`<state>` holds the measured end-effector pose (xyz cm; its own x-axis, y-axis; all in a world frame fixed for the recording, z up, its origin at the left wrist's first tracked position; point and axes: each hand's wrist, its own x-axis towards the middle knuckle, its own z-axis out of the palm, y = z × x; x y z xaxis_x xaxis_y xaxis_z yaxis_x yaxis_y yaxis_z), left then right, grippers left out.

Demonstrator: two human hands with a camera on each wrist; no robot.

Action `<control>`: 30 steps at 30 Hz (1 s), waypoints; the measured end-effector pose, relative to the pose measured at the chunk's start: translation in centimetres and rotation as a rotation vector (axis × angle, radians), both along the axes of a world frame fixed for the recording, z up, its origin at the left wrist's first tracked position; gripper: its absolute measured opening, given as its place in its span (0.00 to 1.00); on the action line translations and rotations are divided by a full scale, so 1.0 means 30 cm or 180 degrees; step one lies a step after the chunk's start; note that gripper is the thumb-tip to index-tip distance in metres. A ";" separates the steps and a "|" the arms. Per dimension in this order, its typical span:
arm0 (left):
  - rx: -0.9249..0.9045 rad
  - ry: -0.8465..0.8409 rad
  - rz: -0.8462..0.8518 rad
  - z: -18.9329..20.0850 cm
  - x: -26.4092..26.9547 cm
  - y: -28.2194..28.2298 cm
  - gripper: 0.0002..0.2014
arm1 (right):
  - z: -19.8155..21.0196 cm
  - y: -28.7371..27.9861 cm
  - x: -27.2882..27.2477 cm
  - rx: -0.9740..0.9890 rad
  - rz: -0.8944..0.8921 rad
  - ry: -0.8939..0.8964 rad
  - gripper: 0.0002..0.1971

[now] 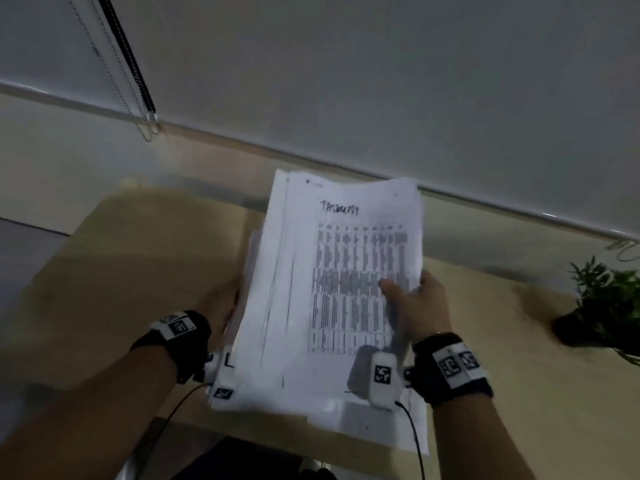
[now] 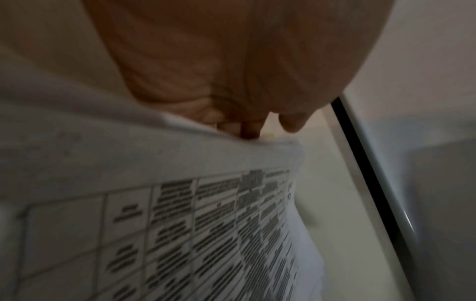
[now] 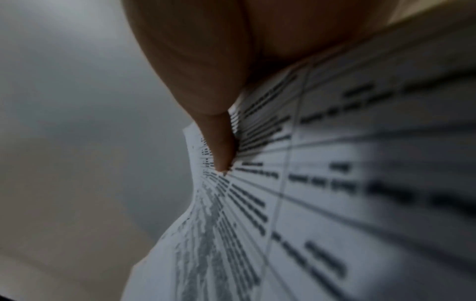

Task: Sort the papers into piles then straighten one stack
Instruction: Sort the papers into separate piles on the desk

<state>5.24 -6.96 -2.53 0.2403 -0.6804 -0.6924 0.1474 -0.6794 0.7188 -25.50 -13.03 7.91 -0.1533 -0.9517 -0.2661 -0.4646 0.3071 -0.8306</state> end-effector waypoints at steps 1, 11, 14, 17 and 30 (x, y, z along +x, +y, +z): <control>-0.0033 0.0248 0.0121 0.008 0.008 0.001 0.21 | -0.066 0.001 0.027 0.0309 -0.0037 -0.0114 0.25; 0.0089 -0.1976 -0.0938 -0.055 -0.046 -0.025 0.32 | -0.348 0.116 0.255 0.1087 0.1064 0.1167 0.39; -0.0310 -0.1662 -0.0682 -0.035 -0.023 -0.022 0.26 | -0.367 0.093 0.211 0.1003 0.0986 0.1177 0.40; -0.0894 -0.1485 -0.0710 0.030 0.031 0.004 0.24 | -0.331 0.066 0.183 0.0787 0.0811 0.0895 0.47; -0.2309 -0.1339 -0.0104 0.392 0.101 0.012 0.11 | 0.155 0.017 0.201 -0.1335 0.0453 -0.1662 0.04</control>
